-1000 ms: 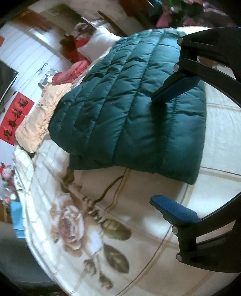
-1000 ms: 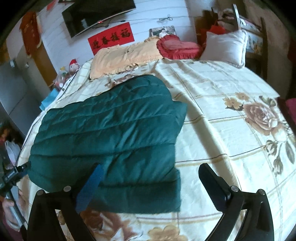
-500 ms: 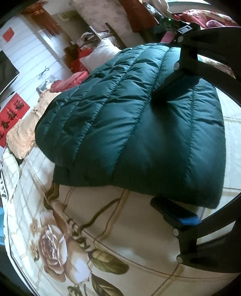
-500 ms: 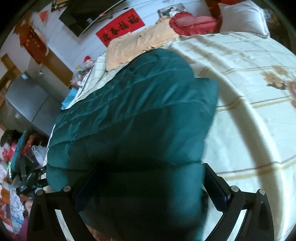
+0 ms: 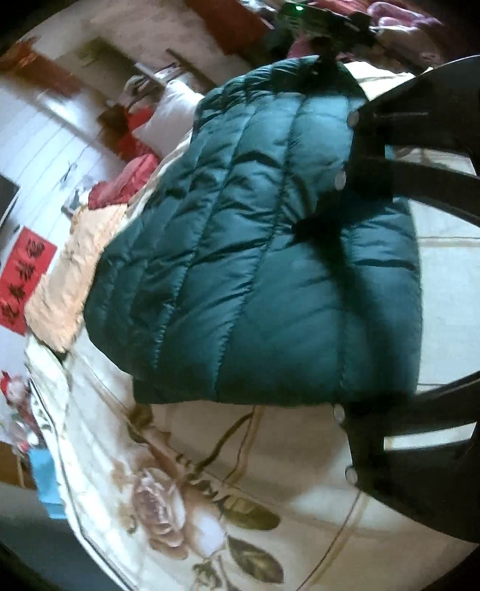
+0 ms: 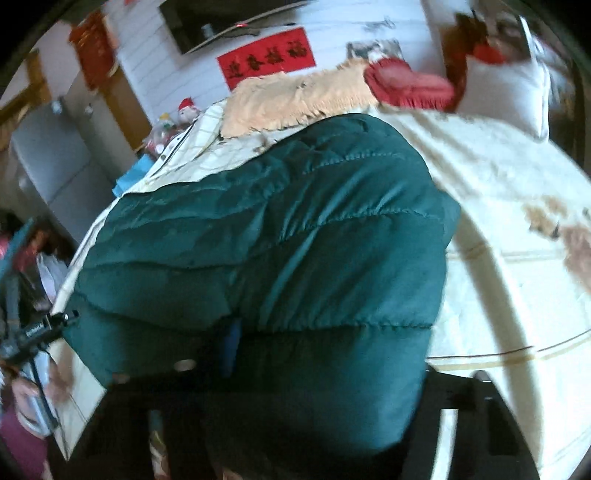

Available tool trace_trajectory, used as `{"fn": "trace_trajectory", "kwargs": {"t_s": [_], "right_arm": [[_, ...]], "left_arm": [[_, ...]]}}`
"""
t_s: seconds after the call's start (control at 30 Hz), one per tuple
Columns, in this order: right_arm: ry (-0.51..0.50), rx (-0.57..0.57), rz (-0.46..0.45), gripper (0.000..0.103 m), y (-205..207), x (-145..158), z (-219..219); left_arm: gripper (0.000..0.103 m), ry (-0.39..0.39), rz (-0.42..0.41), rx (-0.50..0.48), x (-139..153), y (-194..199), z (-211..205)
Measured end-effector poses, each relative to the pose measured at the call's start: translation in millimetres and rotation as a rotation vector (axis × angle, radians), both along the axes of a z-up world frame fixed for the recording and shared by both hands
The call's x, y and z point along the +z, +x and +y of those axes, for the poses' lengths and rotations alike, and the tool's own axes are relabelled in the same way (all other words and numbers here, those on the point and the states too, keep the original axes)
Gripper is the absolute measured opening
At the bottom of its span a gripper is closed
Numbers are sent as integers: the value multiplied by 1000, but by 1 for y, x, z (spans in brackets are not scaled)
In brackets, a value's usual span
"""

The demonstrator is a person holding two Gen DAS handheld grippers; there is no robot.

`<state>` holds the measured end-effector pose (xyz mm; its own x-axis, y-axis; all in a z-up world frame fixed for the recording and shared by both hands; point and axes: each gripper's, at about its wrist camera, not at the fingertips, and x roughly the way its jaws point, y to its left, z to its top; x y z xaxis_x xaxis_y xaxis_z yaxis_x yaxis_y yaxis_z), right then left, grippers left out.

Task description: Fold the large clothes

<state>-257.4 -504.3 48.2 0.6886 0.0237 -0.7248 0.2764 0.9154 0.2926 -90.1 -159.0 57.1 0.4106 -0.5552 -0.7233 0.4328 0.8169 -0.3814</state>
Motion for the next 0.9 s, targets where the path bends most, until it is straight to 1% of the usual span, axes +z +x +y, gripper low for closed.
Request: {"fn": "trace_trajectory", "kwargs": {"t_s": [0.03,0.07,0.2,0.3,0.4,0.43,0.47,0.5,0.53,0.57,0.63,0.67,0.7,0.77,0.8,0.83,0.87,0.9], "right_arm": [[-5,1,-9,46,-5,3,1],[-12,2,-19,45,-9,8,3],[-21,29,-24,43,-27,24,15],[8,59,-22,43,-50,28,19],[62,64,2,43,-73,25,23],[78,56,20,46,-81,20,22],[89,41,44,49,-85,14,21],[94,14,70,59,-88,6,18],[96,-27,91,66,-90,-3,14],[109,-53,104,68,-90,-10,9],[143,-82,112,75,-92,-19,4],[135,-91,114,75,-93,-16,4],[104,-113,122,75,-95,-10,6],[50,-135,116,75,-102,4,11],[19,-147,100,76,-107,13,14],[1,-150,84,76,-111,21,17],[-14,-151,71,76,-114,29,23],[-27,-152,63,76,-116,35,29]], "left_arm": [[58,-8,-6,-13,3,-5,4],[55,-10,-10,-28,6,-11,8],[54,-8,-24,-84,13,-42,28],[54,-8,-20,-116,18,-64,44],[54,-1,8,-123,14,-83,57],[54,14,16,-119,10,-87,60],[56,36,23,-112,6,-91,61],[58,45,30,-105,2,-93,61],[67,57,32,-86,-2,-95,61],[71,66,32,-67,-3,-95,61],[71,66,38,-31,2,-97,64],[71,72,35,-13,5,-99,66],[71,84,26,8,10,-102,69],[71,91,-16,54,24,-114,77],[71,111,-61,102,33,-122,81],[71,128,-91,129,38,-127,82],[71,149,-125,149,44,-134,82],[71,161,-142,150,48,-139,79]]}}
